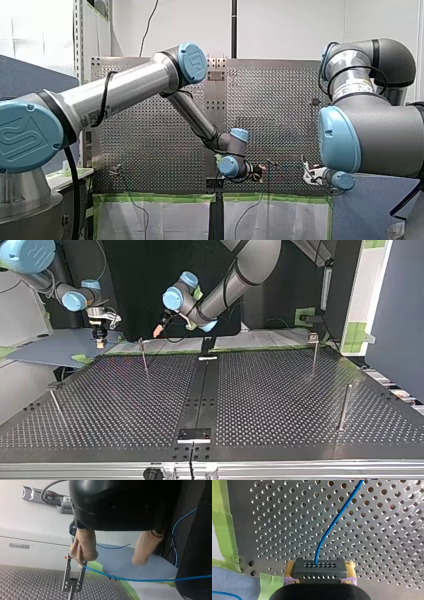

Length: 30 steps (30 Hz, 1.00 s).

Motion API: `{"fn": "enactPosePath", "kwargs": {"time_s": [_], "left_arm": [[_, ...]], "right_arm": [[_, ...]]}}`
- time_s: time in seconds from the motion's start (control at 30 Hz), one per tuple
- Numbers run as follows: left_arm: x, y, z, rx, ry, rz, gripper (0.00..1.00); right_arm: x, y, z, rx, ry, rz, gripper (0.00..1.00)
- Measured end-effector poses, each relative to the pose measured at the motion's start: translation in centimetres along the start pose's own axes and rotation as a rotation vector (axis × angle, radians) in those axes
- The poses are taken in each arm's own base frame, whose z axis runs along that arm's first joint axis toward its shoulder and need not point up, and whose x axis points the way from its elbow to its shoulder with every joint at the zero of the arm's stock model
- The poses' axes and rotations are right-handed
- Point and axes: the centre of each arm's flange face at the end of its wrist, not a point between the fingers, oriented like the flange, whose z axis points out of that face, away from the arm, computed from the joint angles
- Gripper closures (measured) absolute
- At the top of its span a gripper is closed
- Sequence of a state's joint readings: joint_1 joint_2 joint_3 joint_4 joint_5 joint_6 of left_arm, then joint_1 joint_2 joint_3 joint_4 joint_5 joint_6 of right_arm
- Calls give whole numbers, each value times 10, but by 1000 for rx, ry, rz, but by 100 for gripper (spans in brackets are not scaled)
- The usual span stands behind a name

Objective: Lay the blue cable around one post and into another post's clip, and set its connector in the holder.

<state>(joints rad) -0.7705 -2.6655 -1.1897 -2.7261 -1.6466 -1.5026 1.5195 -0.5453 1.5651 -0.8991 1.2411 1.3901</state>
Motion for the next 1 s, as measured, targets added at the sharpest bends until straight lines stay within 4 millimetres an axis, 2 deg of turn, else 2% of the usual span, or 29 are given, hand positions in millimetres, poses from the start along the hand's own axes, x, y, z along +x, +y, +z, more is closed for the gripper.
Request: {"fn": "enactPosePath", "kwargs": {"time_s": [0.47,0.6,0.8,1.0], "left_arm": [[-1,2,0,-12,1,1,1],[-2,2,-1,-19,1,1,1],[-3,4,-5,-24,14,6,1],[-22,12,-16,-41,-31,-23,1]], "right_arm": [[-1,3,-1,-5,-4,-11,100],[2,9,-2,-12,-9,-26,100],[19,14,-5,-10,4,-47,100],[44,7,-10,3,29,-53,100]]}}
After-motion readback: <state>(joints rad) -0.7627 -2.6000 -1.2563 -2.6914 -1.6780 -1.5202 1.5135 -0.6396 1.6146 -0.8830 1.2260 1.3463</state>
